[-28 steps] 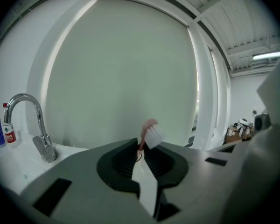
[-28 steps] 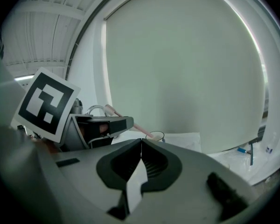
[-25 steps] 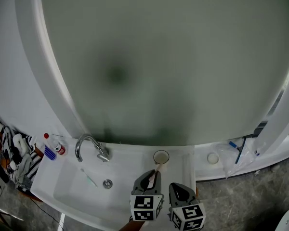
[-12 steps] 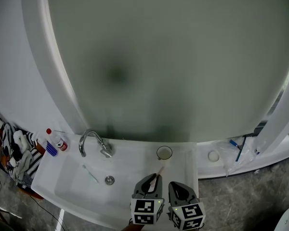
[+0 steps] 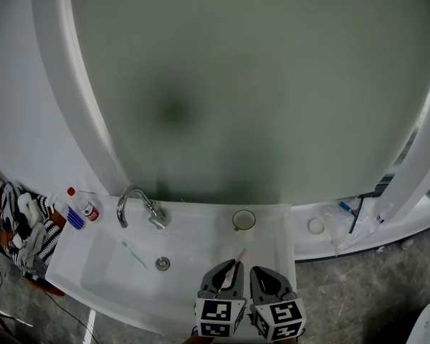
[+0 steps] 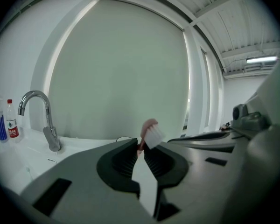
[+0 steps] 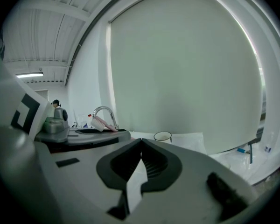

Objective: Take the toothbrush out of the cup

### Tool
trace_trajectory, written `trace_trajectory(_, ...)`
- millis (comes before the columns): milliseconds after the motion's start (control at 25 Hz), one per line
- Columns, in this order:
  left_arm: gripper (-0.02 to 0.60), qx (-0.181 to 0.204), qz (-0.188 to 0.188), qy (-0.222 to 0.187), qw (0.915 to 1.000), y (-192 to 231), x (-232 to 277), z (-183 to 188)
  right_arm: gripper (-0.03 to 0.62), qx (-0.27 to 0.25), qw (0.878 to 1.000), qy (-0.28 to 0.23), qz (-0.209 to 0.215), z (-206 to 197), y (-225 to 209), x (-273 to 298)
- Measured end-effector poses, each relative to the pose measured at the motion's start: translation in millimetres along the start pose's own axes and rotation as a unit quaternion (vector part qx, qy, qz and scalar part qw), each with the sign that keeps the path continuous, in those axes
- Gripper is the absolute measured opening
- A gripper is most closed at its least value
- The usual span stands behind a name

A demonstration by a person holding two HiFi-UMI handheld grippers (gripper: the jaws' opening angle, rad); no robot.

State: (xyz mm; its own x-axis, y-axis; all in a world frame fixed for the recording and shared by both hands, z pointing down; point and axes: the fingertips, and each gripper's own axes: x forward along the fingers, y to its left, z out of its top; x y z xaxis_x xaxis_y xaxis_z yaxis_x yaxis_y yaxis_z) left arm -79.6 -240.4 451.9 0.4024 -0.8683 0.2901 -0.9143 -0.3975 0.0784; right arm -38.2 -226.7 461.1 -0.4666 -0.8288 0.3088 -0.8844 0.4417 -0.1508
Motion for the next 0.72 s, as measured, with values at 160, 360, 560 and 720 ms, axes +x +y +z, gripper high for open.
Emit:
trace_trajectory(160, 0.051, 0.002, -0.008, 0.0, 1.0, -5, -6, -3, 0.012, -0.002, 1.0, -0.004, -0.002, 0, 2, -2)
trace_trajectory(360, 0.051, 0.004, -0.01, -0.003, 0.9999, -6, -13, -3, 0.011, -0.002, 1.0, -0.003, 0.006, -3, 8, -3)
trace_trajectory(560, 0.051, 0.01, -0.012, -0.005, 0.9999, -5, -19, -5, 0.011, -0.016, 1.0, -0.011, 0.009, 4, 17, -2)
trace_trajectory(720, 0.051, 0.011, -0.015, -0.007, 0.9998, -4, -21, -6, 0.011, -0.021, 1.0, -0.013, 0.01, 6, 19, -2)
